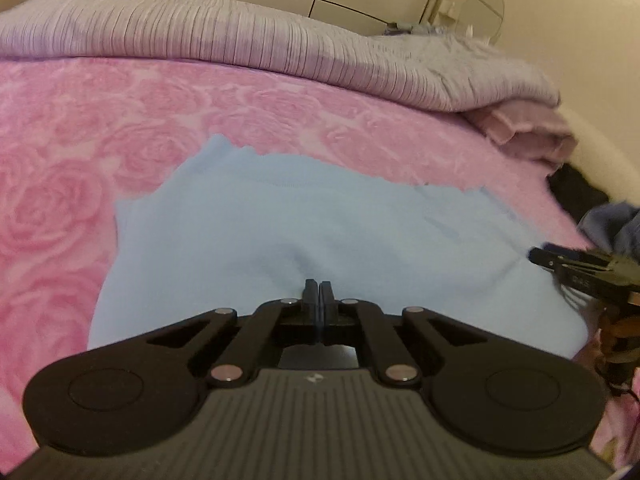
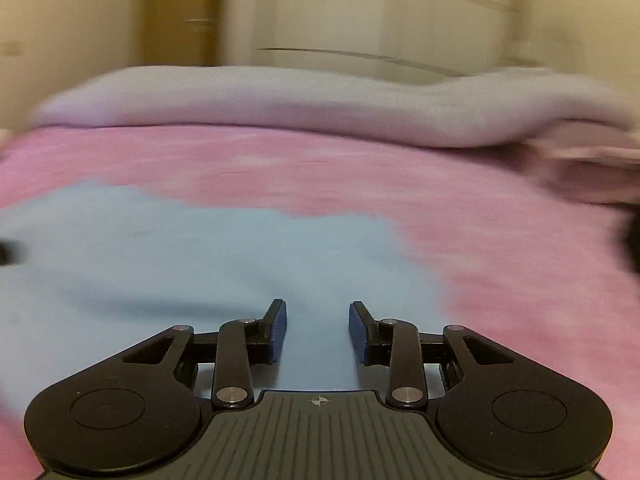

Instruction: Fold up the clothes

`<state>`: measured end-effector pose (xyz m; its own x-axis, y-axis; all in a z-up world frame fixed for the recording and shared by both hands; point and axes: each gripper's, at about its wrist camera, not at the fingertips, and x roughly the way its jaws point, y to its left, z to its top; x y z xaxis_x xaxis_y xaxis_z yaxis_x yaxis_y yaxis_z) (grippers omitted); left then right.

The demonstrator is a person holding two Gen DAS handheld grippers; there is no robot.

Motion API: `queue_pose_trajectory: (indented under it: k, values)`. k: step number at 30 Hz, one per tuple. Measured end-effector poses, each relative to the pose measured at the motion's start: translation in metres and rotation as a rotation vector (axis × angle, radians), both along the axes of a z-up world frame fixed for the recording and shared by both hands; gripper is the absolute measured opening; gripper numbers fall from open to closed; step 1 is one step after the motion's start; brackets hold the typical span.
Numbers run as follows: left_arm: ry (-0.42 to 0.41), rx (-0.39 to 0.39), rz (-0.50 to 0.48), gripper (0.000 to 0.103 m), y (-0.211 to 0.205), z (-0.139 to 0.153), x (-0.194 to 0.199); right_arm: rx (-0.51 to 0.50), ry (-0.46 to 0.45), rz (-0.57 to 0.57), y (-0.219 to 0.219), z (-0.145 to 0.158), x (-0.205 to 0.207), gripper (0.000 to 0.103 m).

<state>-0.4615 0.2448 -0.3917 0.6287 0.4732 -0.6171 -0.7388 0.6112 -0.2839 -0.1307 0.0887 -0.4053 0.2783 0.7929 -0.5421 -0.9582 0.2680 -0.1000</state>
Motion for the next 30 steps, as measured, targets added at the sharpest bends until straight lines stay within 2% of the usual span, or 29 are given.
queue_pose_trajectory:
  k: [2,3,5,7,9,11,13,14,15,16,17,20,22,25,26,27,30]
  values:
    - [-0.003,0.009,0.007,0.002,-0.005,0.009,-0.002,-0.037,0.038,-0.136,-0.009,0.001,0.028,0.034]
    - [-0.017,0.01,0.011,0.005,-0.006,0.015,-0.003,-0.026,0.09,-0.137,-0.016,0.004,0.038,0.034]
    - [-0.05,0.013,0.003,0.006,-0.007,0.023,-0.003,0.001,0.129,-0.124,-0.024,0.013,0.033,0.034]
    - [-0.051,0.033,0.008,0.006,-0.004,0.028,0.002,0.04,0.138,-0.065,-0.022,0.023,0.017,0.034]
    - [-0.009,0.055,0.024,0.006,0.003,0.025,0.01,0.079,0.155,0.031,-0.013,0.03,-0.003,0.034]
    - [0.038,0.068,0.037,0.009,0.013,0.015,0.014,0.07,0.155,0.094,0.0,0.025,-0.021,0.034]
    - [0.076,0.082,0.061,0.017,0.022,0.0,0.012,0.008,0.142,0.101,0.014,0.007,-0.029,0.034]
    - [0.074,0.086,0.078,0.014,0.025,-0.004,0.008,-0.002,0.15,0.094,0.017,-0.002,-0.024,0.037]
    - [0.089,0.094,0.117,0.009,0.025,-0.005,0.002,-0.011,0.158,0.082,0.019,-0.009,-0.018,0.038]
    - [0.118,0.113,0.157,0.004,0.025,-0.004,-0.005,-0.01,0.155,0.019,0.014,-0.007,-0.009,0.038]
    - [0.144,0.136,0.19,0.004,0.023,-0.002,-0.013,-0.01,0.151,-0.043,0.009,-0.005,0.0,0.038]
    - [0.1,0.089,0.235,0.003,0.017,0.005,-0.039,-0.028,0.133,-0.194,-0.008,0.002,0.025,0.036]
    - [0.075,0.077,0.253,0.003,0.004,0.015,-0.047,0.004,0.215,-0.22,-0.03,0.014,0.032,0.036]
    - [0.049,0.047,0.278,0.017,-0.017,0.026,-0.059,0.057,0.395,-0.252,-0.062,0.019,0.031,0.036]
    - [0.043,0.022,0.293,0.016,-0.023,0.028,-0.062,0.071,0.461,-0.265,-0.072,0.018,0.03,0.036]
    - [0.021,-0.018,0.316,0.015,-0.028,0.029,-0.069,0.085,0.527,-0.278,-0.082,0.017,0.029,0.036]
    - [-0.137,-0.169,0.381,0.028,-0.049,0.03,-0.099,0.127,0.726,-0.317,-0.11,0.015,0.027,0.036]
